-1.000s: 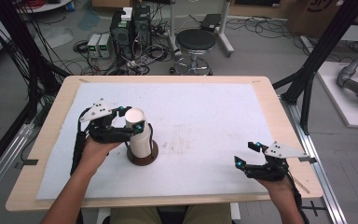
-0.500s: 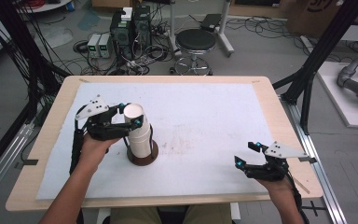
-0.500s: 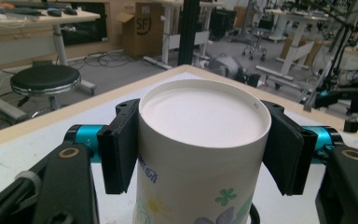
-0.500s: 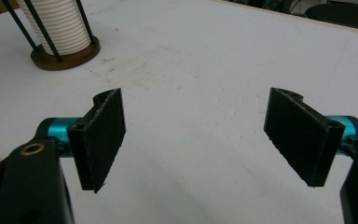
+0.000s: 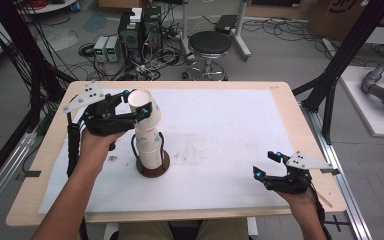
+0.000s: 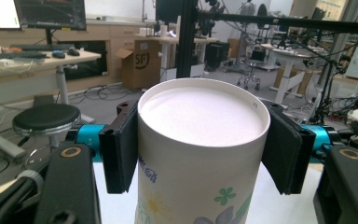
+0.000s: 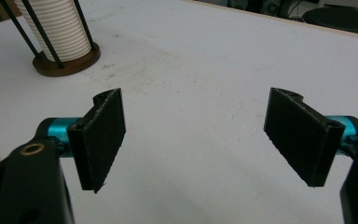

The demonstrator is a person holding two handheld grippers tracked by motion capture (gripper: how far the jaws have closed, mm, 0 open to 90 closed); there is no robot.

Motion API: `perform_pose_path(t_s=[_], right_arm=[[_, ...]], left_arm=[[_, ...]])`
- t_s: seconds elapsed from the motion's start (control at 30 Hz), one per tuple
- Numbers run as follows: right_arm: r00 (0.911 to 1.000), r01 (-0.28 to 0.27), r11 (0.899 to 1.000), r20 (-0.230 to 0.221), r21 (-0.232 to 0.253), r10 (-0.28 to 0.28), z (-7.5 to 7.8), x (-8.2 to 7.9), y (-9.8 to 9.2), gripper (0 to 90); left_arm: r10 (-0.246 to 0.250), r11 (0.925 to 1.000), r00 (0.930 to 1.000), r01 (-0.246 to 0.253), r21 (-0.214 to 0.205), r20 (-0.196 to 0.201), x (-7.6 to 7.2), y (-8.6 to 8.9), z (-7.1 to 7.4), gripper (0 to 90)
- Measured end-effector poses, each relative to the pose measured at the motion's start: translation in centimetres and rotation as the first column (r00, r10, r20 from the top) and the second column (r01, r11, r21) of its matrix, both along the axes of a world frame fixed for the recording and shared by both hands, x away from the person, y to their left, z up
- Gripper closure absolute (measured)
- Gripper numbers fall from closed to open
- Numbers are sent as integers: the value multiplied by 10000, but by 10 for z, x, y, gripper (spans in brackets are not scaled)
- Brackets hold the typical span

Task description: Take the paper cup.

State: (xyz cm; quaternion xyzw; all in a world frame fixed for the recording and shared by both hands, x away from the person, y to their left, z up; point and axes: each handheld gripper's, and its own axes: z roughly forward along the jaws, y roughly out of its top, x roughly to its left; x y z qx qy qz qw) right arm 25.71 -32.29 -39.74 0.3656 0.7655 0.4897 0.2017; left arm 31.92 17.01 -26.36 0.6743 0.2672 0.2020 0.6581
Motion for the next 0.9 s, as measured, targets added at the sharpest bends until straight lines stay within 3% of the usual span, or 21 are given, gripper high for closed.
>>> perform_pose_path(t_s=[0.2, 0.53, 0.9], right_arm=[[10000, -14, 10000, -5, 78, 14, 0, 1, -1, 211], [9999, -155, 9999, -43, 42, 155, 0, 6, 4, 211], [9990, -411, 9991, -162, 62, 412, -3, 7, 7, 211]], left_arm=[[-415, 9991, 9991, 415, 41, -5, 2, -20, 8, 356], [-1423, 9893, 9895, 1430, 274, -266, 7, -60, -7, 356], [-1903, 9806, 9808, 1920, 403, -434, 9, -79, -25, 356]])
